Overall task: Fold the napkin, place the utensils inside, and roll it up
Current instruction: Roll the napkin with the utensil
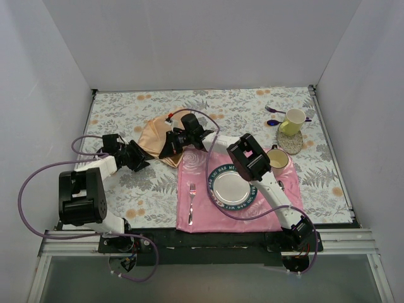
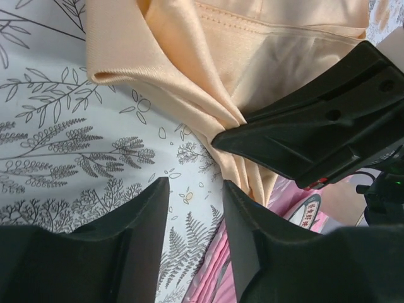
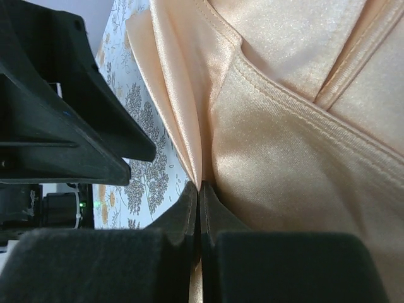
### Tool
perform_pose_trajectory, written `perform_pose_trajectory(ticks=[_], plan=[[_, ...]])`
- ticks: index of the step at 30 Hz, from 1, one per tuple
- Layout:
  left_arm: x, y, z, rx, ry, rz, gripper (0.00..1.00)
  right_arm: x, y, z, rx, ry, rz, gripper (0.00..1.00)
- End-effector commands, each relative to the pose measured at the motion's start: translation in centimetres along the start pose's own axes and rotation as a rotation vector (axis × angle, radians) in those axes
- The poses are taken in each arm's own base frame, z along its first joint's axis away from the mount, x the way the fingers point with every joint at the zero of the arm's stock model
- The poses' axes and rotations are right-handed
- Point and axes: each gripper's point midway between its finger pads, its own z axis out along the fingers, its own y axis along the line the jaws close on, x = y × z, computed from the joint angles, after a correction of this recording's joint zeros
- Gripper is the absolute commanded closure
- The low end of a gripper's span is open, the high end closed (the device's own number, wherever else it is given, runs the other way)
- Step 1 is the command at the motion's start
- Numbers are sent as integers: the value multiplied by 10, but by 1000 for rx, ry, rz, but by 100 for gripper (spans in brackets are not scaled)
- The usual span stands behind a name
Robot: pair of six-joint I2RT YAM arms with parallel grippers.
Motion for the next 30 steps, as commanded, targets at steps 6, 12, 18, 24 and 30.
perform_pose_trajectory(ticks=[6, 12, 18, 24, 30], plan=[[-22, -33, 17, 137, -22, -22, 65, -7, 0, -3, -43, -22, 12, 99], [-31, -37, 26, 153, -24, -41, 73, -11, 6, -5, -52, -25, 1, 99], [-37, -37, 36, 142, -19, -34, 75, -15, 11, -7, -58, -30, -7, 99], [-38, -38, 40, 145, -21, -36, 76, -17, 15, -10, -50, -26, -21, 92], [-40, -41, 41, 152, -24, -33, 77, -27, 23, -18, 2, -24, -77, 77]])
